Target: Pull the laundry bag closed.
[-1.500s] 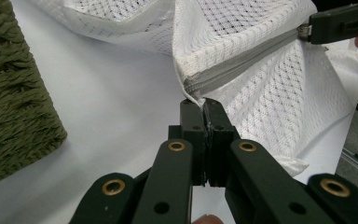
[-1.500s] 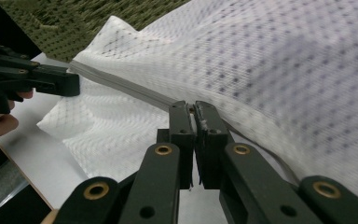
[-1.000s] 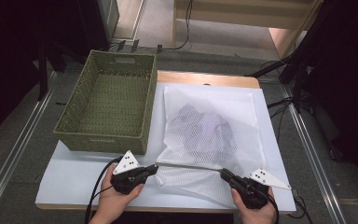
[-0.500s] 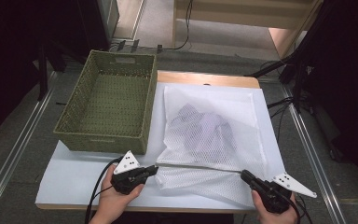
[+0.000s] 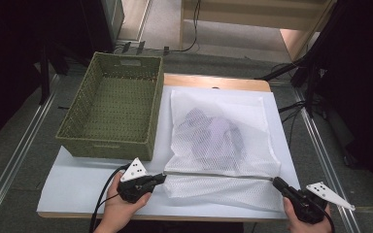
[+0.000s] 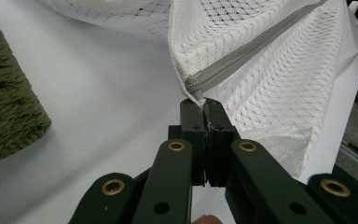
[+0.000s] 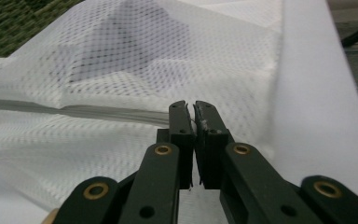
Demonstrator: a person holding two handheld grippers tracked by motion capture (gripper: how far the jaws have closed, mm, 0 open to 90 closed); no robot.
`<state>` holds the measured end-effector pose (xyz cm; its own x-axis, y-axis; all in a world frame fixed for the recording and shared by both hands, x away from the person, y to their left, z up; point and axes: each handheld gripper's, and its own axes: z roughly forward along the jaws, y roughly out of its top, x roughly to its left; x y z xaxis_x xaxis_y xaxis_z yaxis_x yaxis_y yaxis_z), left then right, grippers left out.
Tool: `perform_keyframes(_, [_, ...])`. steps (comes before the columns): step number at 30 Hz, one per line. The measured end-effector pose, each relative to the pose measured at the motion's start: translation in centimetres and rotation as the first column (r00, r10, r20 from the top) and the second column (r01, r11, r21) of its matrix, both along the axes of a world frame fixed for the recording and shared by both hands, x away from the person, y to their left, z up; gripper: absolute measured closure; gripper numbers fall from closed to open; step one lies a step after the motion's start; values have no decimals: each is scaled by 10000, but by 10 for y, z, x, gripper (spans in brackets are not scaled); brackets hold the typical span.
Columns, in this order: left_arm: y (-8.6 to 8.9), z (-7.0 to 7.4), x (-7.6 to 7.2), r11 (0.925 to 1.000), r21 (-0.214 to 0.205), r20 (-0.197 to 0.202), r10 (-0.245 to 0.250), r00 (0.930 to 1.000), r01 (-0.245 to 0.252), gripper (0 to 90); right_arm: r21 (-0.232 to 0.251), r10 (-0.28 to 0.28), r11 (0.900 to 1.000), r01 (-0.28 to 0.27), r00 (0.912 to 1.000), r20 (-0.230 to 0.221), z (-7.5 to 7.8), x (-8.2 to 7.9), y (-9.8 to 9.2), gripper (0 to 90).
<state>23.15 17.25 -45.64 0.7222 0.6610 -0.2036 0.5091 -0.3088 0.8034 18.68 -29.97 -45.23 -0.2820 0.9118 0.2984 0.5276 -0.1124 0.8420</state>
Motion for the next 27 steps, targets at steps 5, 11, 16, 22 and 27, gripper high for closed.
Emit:
perform_keyframes(5, [0,0,0,10000,15,-26,0,10000,0,892,-52,-480,9988,480,9988,16,0,-2,-16,879])
perform_keyframes(11, [-3,-2,-1,9998,93,-80,-148,9999,149,893,-40,-718,9974,718,9974,6,0,-3,-25,879])
perform_keyframes(16, [-3,-3,-3,9997,-92,-212,-229,9995,228,894,-176,-832,9964,833,9965,40,3,-2,-28,879])
perform_keyframes(22, [-7,-6,-4,9992,35,-340,-393,9986,394,895,-275,-1022,9943,1028,9945,230,8,-1,-34,880])
perform_keyframes(27, [-7,-9,-4,9995,104,-427,-290,9987,295,896,-318,-970,9947,973,9952,111,7,1,-35,880])
